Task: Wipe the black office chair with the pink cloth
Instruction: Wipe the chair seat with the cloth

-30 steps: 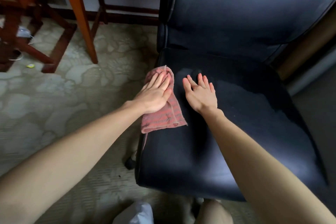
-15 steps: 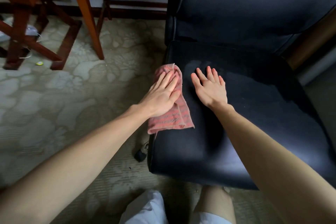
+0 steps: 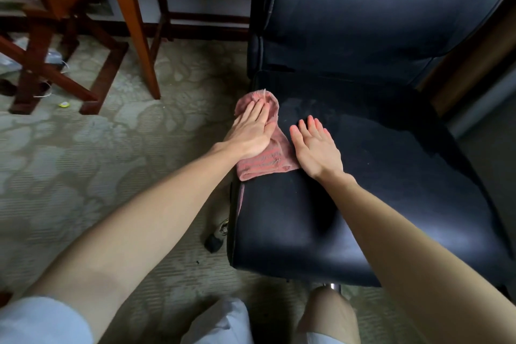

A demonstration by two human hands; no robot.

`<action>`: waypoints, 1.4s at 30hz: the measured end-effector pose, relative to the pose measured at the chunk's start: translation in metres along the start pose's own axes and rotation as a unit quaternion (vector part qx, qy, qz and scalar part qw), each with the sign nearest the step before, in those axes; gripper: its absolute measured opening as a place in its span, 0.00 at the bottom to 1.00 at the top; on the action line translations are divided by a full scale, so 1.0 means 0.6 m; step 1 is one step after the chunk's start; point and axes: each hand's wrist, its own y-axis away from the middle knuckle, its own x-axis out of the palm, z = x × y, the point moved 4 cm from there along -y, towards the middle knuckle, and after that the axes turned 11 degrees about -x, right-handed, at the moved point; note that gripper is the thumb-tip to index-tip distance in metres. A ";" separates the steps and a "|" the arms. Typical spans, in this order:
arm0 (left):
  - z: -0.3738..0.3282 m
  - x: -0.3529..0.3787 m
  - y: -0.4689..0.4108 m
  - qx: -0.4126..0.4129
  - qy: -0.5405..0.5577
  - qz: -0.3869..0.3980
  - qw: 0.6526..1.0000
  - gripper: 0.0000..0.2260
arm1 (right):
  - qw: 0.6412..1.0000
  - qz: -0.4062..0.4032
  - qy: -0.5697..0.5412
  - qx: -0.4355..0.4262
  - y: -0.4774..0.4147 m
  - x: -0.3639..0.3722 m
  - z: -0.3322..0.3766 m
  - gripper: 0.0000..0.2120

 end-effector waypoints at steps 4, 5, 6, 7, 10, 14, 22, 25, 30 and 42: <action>0.017 0.016 0.066 0.020 0.018 0.005 1.000 0.26 | 1.000 0.003 -0.002 0.010 -0.003 0.003 0.000 0.32; 0.021 0.024 0.089 0.026 0.019 0.006 0.999 0.26 | 1.000 0.005 -0.001 0.011 -0.002 0.003 0.001 0.32; 0.026 0.032 0.110 0.031 0.019 0.007 0.999 0.27 | 1.000 0.007 0.000 0.010 0.000 0.003 0.002 0.32; 0.028 0.038 0.127 0.031 0.018 0.008 0.999 0.27 | 1.000 0.006 0.001 0.008 0.004 0.003 0.004 0.32; 0.022 0.044 0.134 0.013 0.002 0.002 1.000 0.27 | 1.000 -0.001 -0.017 0.002 0.027 0.000 0.009 0.32; 0.001 0.032 0.091 -0.014 -0.009 -0.002 1.000 0.27 | 0.999 -0.005 -0.047 -0.016 0.072 0.006 0.023 0.31; 0.016 0.035 0.117 -0.003 0.017 0.000 1.000 0.27 | 0.999 -0.013 -0.041 -0.019 0.060 0.021 0.023 0.33; 0.033 0.057 0.188 0.031 0.023 -0.003 0.999 0.27 | 0.999 -0.022 -0.024 -0.020 0.058 0.026 0.019 0.35; 0.039 0.072 0.203 0.039 0.007 -0.033 0.999 0.27 | 0.999 -0.021 -0.011 -0.026 0.067 0.027 0.019 0.34; 0.041 0.043 0.159 0.026 0.024 -0.025 0.999 0.33 | 1.000 -0.027 -0.011 -0.009 0.048 0.029 0.027 0.34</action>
